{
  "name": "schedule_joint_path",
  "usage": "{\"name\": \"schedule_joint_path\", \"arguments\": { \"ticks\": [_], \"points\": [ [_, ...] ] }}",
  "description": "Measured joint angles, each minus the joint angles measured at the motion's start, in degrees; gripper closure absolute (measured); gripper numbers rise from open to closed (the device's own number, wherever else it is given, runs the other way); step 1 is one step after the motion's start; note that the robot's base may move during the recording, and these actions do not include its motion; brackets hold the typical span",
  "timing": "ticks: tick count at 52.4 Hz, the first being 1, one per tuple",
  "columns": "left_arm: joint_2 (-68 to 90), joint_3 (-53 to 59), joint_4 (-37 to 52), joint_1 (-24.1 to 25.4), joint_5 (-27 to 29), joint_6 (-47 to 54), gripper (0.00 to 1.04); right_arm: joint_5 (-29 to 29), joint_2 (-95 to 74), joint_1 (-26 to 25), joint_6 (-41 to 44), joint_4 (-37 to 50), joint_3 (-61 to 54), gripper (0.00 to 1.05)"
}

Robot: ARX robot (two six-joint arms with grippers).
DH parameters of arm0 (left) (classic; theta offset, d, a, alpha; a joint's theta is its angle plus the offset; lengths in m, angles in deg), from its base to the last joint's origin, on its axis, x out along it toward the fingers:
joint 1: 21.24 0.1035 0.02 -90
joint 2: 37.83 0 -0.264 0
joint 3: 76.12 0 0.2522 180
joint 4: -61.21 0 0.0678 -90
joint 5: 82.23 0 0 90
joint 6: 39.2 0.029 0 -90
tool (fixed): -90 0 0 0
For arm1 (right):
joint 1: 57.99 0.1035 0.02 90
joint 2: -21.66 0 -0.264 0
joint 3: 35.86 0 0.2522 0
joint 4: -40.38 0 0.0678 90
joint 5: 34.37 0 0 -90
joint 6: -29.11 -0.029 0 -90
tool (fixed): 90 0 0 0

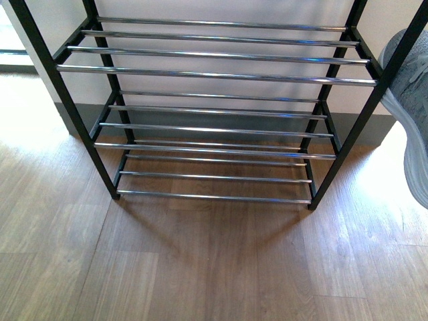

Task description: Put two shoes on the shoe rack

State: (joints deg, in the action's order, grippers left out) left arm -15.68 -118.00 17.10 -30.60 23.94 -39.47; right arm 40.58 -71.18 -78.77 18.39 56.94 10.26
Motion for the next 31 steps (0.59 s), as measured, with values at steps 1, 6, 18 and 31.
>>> {"name": "schedule_joint_path", "arguments": {
  "ticks": [1,6,18,31],
  "points": [
    [0.0,0.0,0.0,0.0,-0.1,0.0,1.03,0.0,0.0,0.0,0.0,0.0,0.0,1.04],
    [0.0,0.0,0.0,0.0,-0.2,0.0,1.03,0.0,0.0,0.0,0.0,0.0,0.0,1.04],
    [0.0,0.0,0.0,0.0,-0.1,0.0,1.03,0.0,0.0,0.0,0.0,0.0,0.0,1.04],
    [0.0,0.0,0.0,0.0,-0.1,0.0,1.03,-0.1,0.0,0.0,0.0,0.0,0.0,1.04]
  ]
}}
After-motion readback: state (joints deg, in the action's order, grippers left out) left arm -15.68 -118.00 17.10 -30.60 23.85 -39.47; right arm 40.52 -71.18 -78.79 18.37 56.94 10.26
